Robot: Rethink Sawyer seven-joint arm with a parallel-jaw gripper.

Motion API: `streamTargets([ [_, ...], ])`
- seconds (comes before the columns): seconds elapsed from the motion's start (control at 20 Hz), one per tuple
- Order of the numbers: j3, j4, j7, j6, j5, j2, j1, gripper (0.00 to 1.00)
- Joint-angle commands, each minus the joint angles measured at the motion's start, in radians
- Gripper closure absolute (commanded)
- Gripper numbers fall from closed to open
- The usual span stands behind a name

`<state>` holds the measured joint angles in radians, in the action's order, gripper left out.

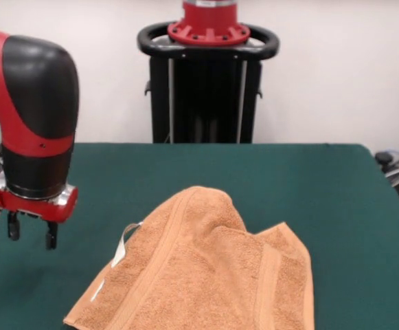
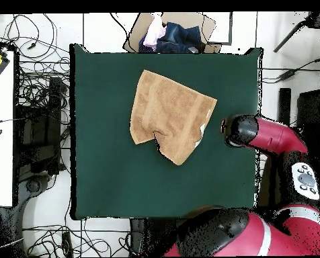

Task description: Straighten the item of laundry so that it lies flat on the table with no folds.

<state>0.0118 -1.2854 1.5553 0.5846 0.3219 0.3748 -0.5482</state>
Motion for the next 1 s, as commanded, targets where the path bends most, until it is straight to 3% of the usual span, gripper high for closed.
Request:
streamTargets([
  [0.05, 0.003, -0.028, 0.075, 0.241, -0.020, 0.091, 0.125, 0.00],
  [0.25, -0.022, -0.058, 0.123, 0.264, -0.065, 0.134, 0.140, 0.00],
  [1.0, 0.010, -0.087, 0.201, 0.159, -0.055, 0.108, 0.171, 0.00],
])
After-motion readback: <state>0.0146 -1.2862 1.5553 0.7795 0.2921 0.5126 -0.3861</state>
